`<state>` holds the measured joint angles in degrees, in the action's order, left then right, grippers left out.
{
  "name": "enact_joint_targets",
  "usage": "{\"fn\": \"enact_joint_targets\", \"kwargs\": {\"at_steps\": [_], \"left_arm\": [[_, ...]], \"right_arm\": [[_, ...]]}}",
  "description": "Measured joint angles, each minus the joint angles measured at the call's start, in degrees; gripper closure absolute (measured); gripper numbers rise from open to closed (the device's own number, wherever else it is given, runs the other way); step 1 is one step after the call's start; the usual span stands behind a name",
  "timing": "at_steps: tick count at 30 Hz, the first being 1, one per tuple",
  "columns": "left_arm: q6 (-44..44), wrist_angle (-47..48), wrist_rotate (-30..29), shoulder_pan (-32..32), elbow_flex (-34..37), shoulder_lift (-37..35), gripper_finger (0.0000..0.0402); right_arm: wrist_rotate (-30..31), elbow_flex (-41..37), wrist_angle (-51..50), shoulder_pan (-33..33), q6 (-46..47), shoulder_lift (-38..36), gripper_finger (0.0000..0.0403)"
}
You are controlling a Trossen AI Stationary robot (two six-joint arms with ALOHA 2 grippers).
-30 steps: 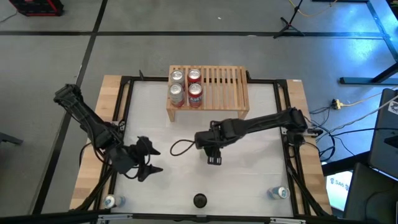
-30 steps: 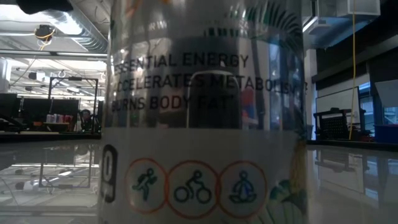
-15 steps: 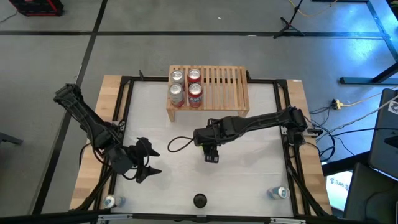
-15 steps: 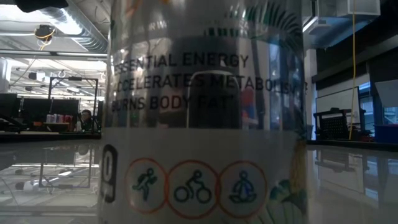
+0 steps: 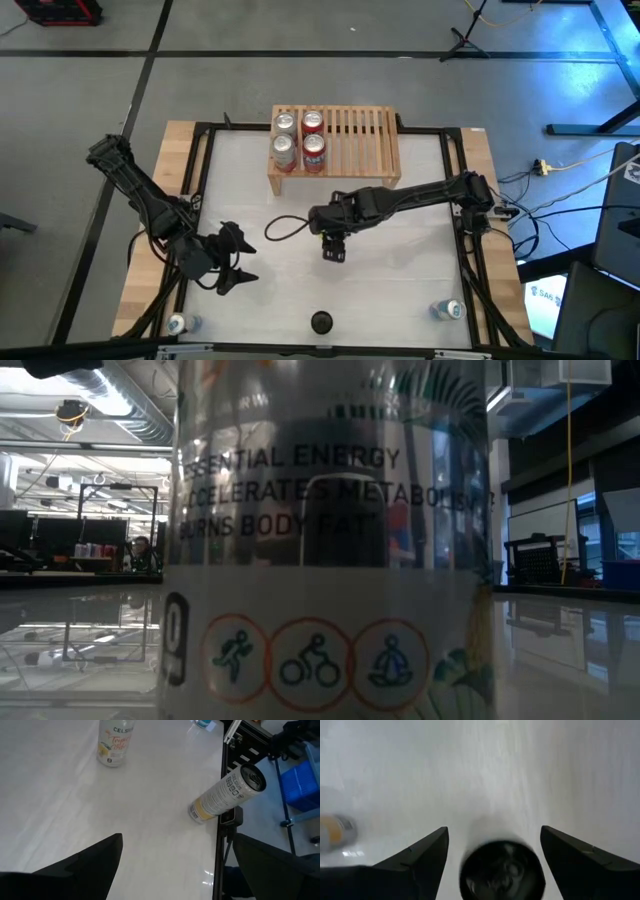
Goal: Place canned beverage on shelf
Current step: Put the top white yellow soda can on the shelf
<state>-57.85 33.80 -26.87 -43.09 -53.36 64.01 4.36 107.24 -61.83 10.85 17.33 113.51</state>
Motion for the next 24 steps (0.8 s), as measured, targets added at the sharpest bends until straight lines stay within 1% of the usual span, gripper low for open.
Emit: {"fn": "enact_joint_targets", "kwargs": {"at_steps": [4, 8, 14, 20, 24], "left_arm": [[-0.01, 0.02, 0.46, -0.04, 0.05, -0.27, 0.0033], [-0.03, 0.24, -0.99, -0.25, 0.07, -1.11, 0.0033], [-0.09, 3.27, -1.41, -1.5, 0.07, -3.03, 0.0033], [-2.32, 8.57, -5.84, -5.08, 0.07, -7.25, 0.0033], [-3.28, 10.82, -8.57, -7.45, 0.07, -9.65, 0.0033]], "right_arm": [[-0.98, 0.0, 1.9, -0.07, 1.69, 0.0, 0.01], [-1.6, 0.01, 1.47, -0.42, 3.93, -0.32, 0.01], [-1.94, 5.24, -1.47, -0.39, 6.88, -1.38, 0.01], [-2.12, 5.73, -2.75, -0.4, 9.03, -5.27, 0.01], [2.08, 5.73, -3.87, -0.37, 11.02, -7.65, 0.01]]}}
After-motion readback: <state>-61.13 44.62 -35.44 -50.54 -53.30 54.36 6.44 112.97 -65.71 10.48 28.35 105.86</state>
